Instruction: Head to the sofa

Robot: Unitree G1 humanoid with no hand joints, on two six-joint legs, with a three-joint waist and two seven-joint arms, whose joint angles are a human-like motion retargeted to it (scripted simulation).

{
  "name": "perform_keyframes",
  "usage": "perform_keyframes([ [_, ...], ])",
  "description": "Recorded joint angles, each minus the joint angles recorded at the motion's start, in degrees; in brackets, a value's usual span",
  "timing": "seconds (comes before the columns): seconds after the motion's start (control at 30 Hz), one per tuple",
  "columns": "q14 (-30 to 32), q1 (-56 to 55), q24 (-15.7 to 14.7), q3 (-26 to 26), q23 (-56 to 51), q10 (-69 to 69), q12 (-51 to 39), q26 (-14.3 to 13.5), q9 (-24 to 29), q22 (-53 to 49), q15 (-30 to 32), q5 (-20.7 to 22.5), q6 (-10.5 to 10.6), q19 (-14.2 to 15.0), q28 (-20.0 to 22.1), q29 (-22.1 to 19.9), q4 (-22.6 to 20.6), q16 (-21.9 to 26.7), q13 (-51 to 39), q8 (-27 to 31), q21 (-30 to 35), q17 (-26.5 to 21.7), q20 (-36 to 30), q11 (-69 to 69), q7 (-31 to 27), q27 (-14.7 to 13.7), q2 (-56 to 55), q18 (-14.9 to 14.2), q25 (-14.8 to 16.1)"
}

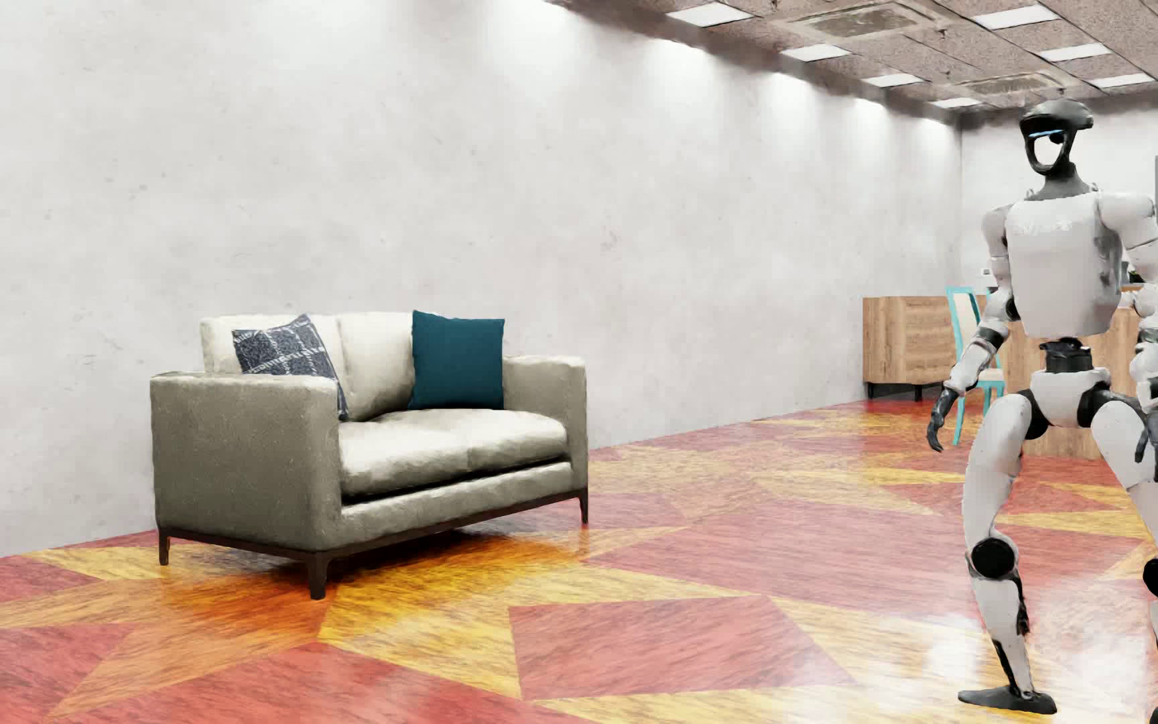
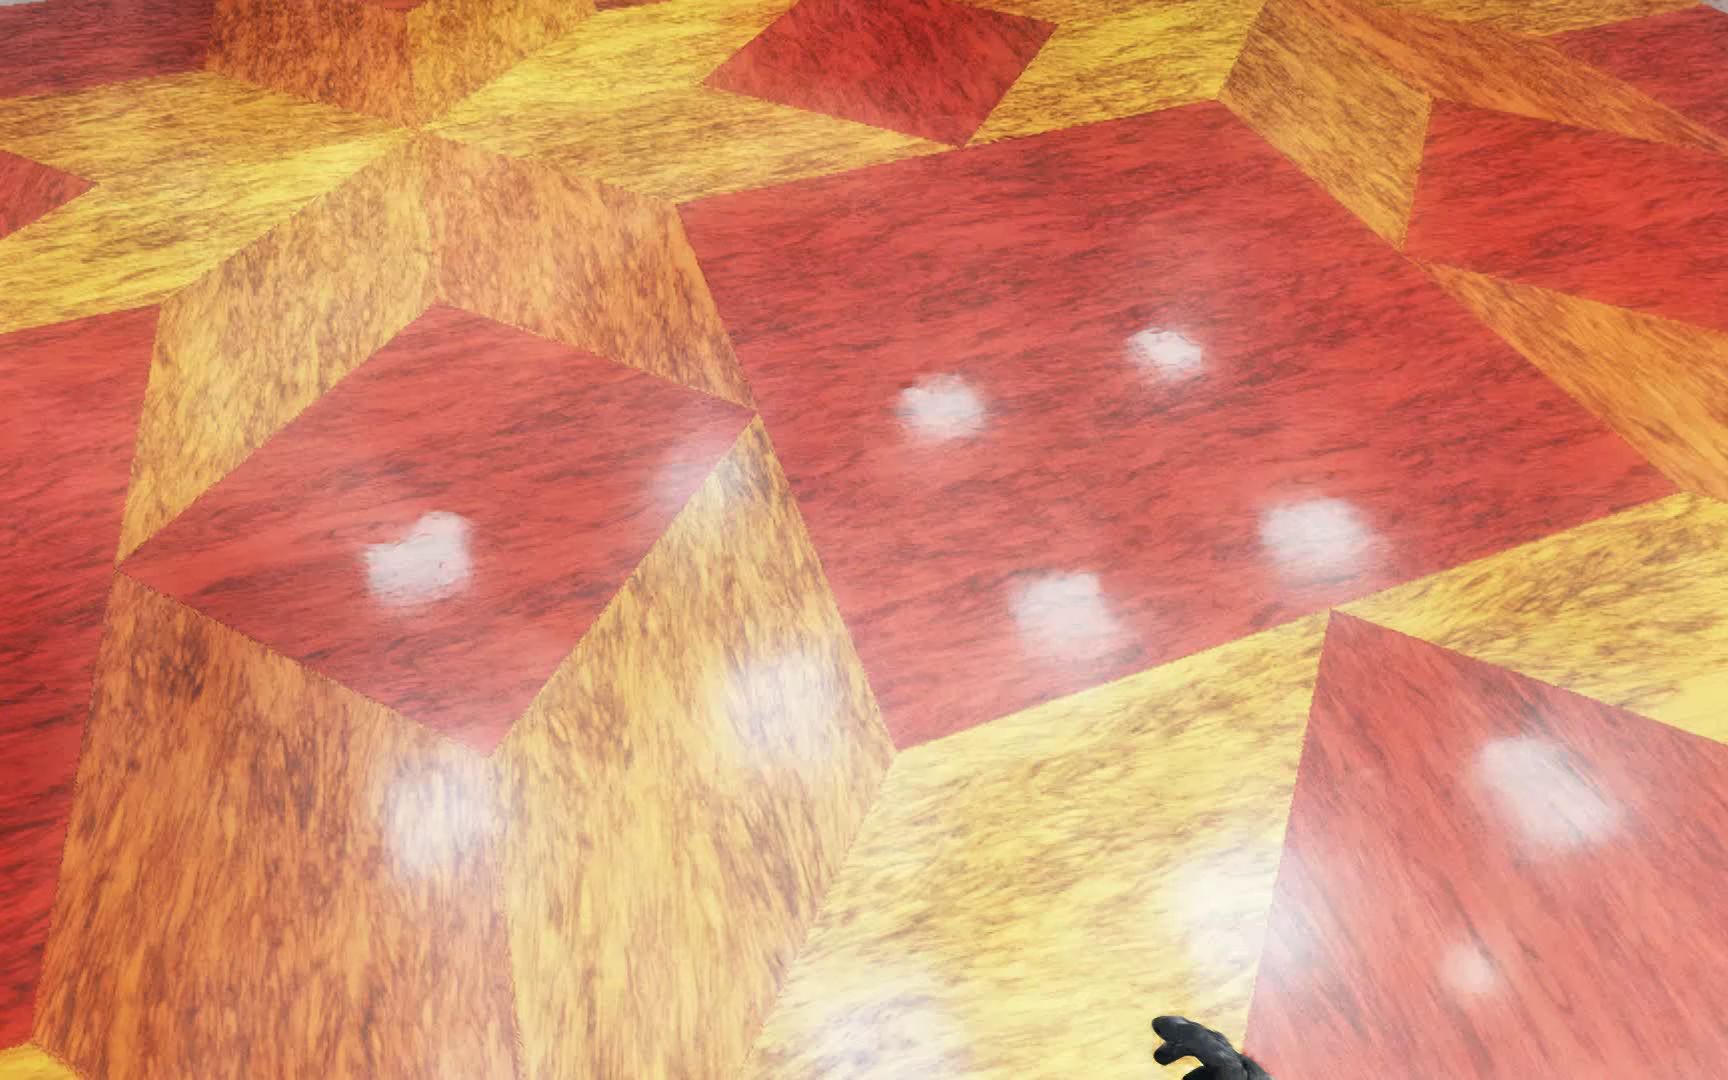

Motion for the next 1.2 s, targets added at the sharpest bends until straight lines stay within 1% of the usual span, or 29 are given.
perform_keyframes([
  [0.03,4.5,1.6,-0.1,-0.7,0.7,3.9,1.3,-0.7,0.1,-0.8,-0.8,4.1,0.0,-0.5,1.0,1.4,4.8,0.7,-0.5,3.1,3.1,0.0,2.3,-1.5,-0.1,-0.3,-0.2,0.5,-1.2],
  [0.07,9.1,1.8,-0.3,-1.1,0.8,8.7,2.8,-1.8,0.2,-2.3,-1.8,8.0,0.2,-0.9,1.0,2.8,10.0,1.8,-0.9,6.4,5.8,-0.1,3.2,-2.4,-3.8,-1.2,-0.4,4.4,-1.8],
  [0.1,11.4,-0.8,-0.4,-0.7,0.7,13.3,4.0,-2.9,0.6,-3.3,-2.9,11.4,0.7,-1.5,0.8,4.2,13.5,2.4,-1.3,10.4,7.2,-0.4,3.7,-2.4,-13.6,-1.8,-0.7,9.7,-1.2],
  [0.13,9.1,-7.4,-0.3,0.7,0.1,18.0,4.6,-3.6,1.0,-3.8,-4.2,14.0,1.0,-2.4,0.2,4.9,11.5,2.1,-1.6,15.6,7.5,-0.8,4.0,-1.3,-31.5,-1.5,-1.5,10.2,0.2],
  [0.17,4.2,-13.8,0.1,1.9,-0.8,22.8,4.7,-3.4,1.3,-3.9,-5.3,15.9,1.1,-3.0,-0.1,4.0,4.9,1.3,-1.9,20.4,7.3,-1.2,4.3,-0.2,-49.2,-0.8,-2.4,8.2,1.4],
  [0.2,0.5,-18.7,0.6,2.5,-1.9,27.8,4.3,-3.1,1.4,-4.1,-5.8,17.5,1.1,-3.4,-0.4,2.2,-2.9,0.0,-2.0,24.3,6.4,-1.4,4.6,0.0,-62.5,0.1,-3.0,6.0,3.0],
  [0.27,-2.6,-26.3,2.6,2.7,-3.6,37.4,3.6,-3.6,1.3,-5.5,-5.6,20.7,1.2,-3.6,-1.5,-0.8,-18.4,-1.9,-2.5,30.8,5.7,-2.0,3.8,-2.1,-79.4,0.9,-2.7,2.1,5.6],
  [0.3,-3.8,-29.7,4.3,2.7,-4.2,40.8,3.7,-4.4,1.3,-7.0,-5.7,21.9,1.3,-3.6,-2.1,-1.2,-23.9,-2.6,-3.1,34.1,5.8,-2.5,3.1,-2.8,-82.8,1.0,-2.6,1.6,6.6],
  [0.33,-5.2,-33.6,5.5,3.0,-4.3,42.6,4.4,-5.5,1.3,-9.3,-5.8,23.1,1.4,-3.6,-2.1,-1.1,-26.6,-3.4,-4.1,37.6,6.2,-3.3,3.5,-3.1,-83.0,1.0,-2.6,2.8,7.3],
  [0.4,-7.6,-41.2,7.7,4.0,-3.1,39.6,7.0,-7.2,1.3,-14.8,-6.3,26.3,1.7,-3.6,-1.2,-1.7,-25.3,-5.2,-6.6,45.7,7.5,-4.4,5.9,-3.6,-76.7,1.3,-2.2,8.5,7.4],
  [0.43,-8.5,-44.0,8.4,4.6,-1.7,34.6,8.5,-8.1,1.2,-17.3,-6.9,27.8,1.8,-3.8,-1.1,-2.0,-25.1,-6.0,-7.8,49.6,7.9,-4.7,7.2,-3.7,-73.8,1.7,-1.7,9.0,7.1],
  [0.5,-7.0,-47.2,9.9,5.5,1.4,17.3,10.2,-8.9,0.9,-19.5,-8.8,29.7,1.7,-3.5,-2.6,-3.2,-28.3,-6.2,-9.0,56.0,8.1,-4.8,8.3,-3.9,-72.0,3.5,0.3,5.9,6.2],
  [0.57,-0.4,-45.7,12.7,5.6,4.6,-7.5,9.7,-7.2,0.2,-18.0,-9.9,29.7,1.3,-2.6,-6.4,-3.6,-33.7,-5.3,-8.0,59.9,7.6,-5.2,7.7,-5.5,-75.2,4.8,3.5,-1.3,5.9],
  [0.6,1.9,-44.1,15.1,5.6,6.1,-15.2,8.6,-5.9,-0.1,-16.5,-9.8,29.4,1.2,-2.5,-8.6,-3.0,-35.3,-4.7,-6.7,61.3,7.8,-5.9,7.0,-5.5,-77.4,5.4,5.1,-2.9,5.5],
  [0.63,5.4,-43.4,18.1,5.4,7.6,-13.8,8.4,-5.5,-0.3,-15.1,-9.7,29.2,1.2,-2.1,-10.1,-2.4,-35.9,-4.0,-5.2,62.4,8.2,-6.8,6.3,-3.3,-76.8,5.7,6.2,4.1,5.1],
  [0.67,6.5,-42.5,20.2,5.3,9.0,-10.8,7.4,-5.0,-0.2,-13.7,-8.2,28.4,1.0,-1.7,-10.5,-2.6,-36.3,-5.1,-3.4,64.0,8.7,-7.7,6.5,0.7,-75.1,6.0,6.6,9.2,4.4],
  [0.7,3.4,-41.2,20.8,5.3,10.1,-7.7,6.6,-4.2,0.1,-12.6,-4.2,27.5,0.7,0.3,-8.9,-3.8,-36.3,-7.0,-1.3,64.5,7.9,-8.4,8.0,7.9,-73.6,6.7,5.4,10.9,4.5],
  [0.77,-3.8,-38.1,17.3,5.2,11.5,-2.0,5.5,-4.8,0.6,-11.8,10.7,27.5,0.1,18.8,-6.3,-5.8,-35.0,-10.9,2.5,67.8,4.9,-8.1,11.8,27.8,-70.1,8.5,-1.5,11.4,6.0],
  [0.8,-6.9,-35.9,16.3,5.3,11.8,-0.4,5.3,-6.6,0.9,-12.6,16.5,28.9,0.0,19.3,-6.1,-4.2,-33.9,-11.7,3.6,68.2,5.0,-8.5,11.8,38.2,-67.5,8.8,-6.2,11.6,6.1],
  [0.87,-12.2,-29.9,15.5,4.8,10.3,0.8,4.1,-9.7,1.4,-15.4,14.1,25.7,-0.8,19.7,-5.3,2.8,-33.2,-12.0,5.3,69.5,7.9,-11.1,10.4,53.5,-62.8,7.1,-16.1,11.5,4.4],
  [0.9,-14.3,-26.6,15.3,4.0,8.0,0.3,2.5,-10.3,1.6,-16.3,14.5,22.4,-1.3,18.1,-5.2,3.4,-33.6,-11.9,6.6,68.9,7.3,-11.4,9.5,56.4,-61.3,6.5,-21.1,11.4,4.4],
  [0.93,-16.2,-23.6,15.1,2.8,5.4,-0.1,0.3,-10.4,1.7,-16.8,13.9,19.0,-1.8,14.3,-5.4,1.8,-34.2,-11.7,8.3,67.1,4.8,-10.5,8.5,56.0,-60.4,6.2,-25.4,11.2,5.8],
  [0.97,-18.0,-21.0,15.8,1.5,2.7,-0.5,-2.4,-9.8,1.7,-17.0,11.7,16.5,-2.1,11.4,-5.9,-1.3,-34.9,-11.2,10.3,64.7,1.8,-8.7,6.8,52.2,-60.3,5.7,-28.7,11.0,7.6],
  [1.0,-19.9,-18.9,16.8,0.1,0.3,-0.5,-5.4,-9.6,1.6,-17.3,9.4,15.0,-2.2,10.3,-6.7,-4.1,-35.5,-10.4,12.2,62.2,-1.2,-6.5,4.5,45.6,-60.7,4.8,-30.9,10.7,10.0],
  [1.07,-23.4,-15.0,18.6,-2.3,-2.3,-0.9,-11.8,-10.1,1.3,-18.3,7.8,13.5,-2.0,7.4,-7.7,-5.8,-36.1,-8.4,15.3,56.4,-4.2,-2.6,-1.1,23.5,-62.5,4.0,-31.5,9.8,12.3],
  [1.1,-24.4,-12.7,18.7,-3.3,-2.8,-2.3,-14.7,-10.7,1.0,-18.8,10.2,14.7,-1.6,7.7,-7.9,-5.5,-36.0,-7.4,16.3,55.4,-5.1,-0.6,-3.9,8.5,-63.7,4.2,-29.9,9.4,12.2],
  [1.13,-25.1,-10.3,18.1,-4.1,-2.4,-4.1,-17.3,-11.5,0.6,-19.2,14.6,16.3,-0.9,12.0,-8.0,-5.0,-35.5,-6.3,17.0,56.5,-5.8,1.3,-6.7,-7.1,-64.9,4.8,-26.9,8.7,11.6],
  [1.17,-25.8,-8.1,17.2,-4.7,-1.4,-4.4,-19.5,-12.0,0.6,-19.4,15.7,16.4,-0.4,14.6,-8.3,-4.2,-35.0,-5.5,17.7,56.5,-6.5,3.0,-9.7,-13.7,-66.0,5.6,-25.4,8.0,10.9],
  [1.2,-25.8,-6.2,16.1,-5.0,0.2,-4.1,-21.3,-13.0,0.5,-19.3,21.4,15.7,0.0,10.3,-8.2,-3.0,-34.1,-4.4,17.8,52.0,-6.8,4.6,-12.7,-13.7,-66.7,6.5,-24.1,7.0,10.3],
])
